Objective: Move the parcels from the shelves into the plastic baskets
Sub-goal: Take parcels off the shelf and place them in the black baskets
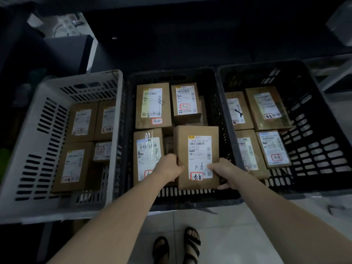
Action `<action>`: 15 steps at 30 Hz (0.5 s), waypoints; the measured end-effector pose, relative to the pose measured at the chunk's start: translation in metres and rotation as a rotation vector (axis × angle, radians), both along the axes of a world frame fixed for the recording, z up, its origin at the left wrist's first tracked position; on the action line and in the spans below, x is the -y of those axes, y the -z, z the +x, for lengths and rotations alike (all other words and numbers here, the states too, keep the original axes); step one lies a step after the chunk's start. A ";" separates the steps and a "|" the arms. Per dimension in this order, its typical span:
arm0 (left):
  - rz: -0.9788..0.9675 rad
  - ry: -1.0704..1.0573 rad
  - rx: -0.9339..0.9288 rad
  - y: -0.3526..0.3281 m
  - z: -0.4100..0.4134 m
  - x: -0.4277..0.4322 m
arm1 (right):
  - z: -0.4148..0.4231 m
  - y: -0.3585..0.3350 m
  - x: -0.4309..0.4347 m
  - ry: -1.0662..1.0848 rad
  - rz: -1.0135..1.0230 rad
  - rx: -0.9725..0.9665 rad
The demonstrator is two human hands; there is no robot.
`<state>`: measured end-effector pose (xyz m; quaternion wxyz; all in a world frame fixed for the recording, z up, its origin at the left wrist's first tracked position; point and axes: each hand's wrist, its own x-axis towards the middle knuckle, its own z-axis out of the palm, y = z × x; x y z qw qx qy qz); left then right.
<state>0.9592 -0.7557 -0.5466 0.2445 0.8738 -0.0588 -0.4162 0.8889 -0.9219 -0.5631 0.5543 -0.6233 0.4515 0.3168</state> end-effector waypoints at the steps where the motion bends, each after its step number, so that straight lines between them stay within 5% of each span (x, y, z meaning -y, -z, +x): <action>1: 0.015 0.013 0.007 0.002 -0.001 0.001 | 0.001 0.001 -0.002 -0.014 -0.032 0.003; 9: -0.066 0.190 0.419 0.003 0.008 -0.004 | 0.021 0.011 -0.011 0.009 -0.119 0.160; 15: -0.061 0.173 0.133 0.013 0.006 -0.001 | 0.018 0.028 -0.024 0.182 -0.001 0.033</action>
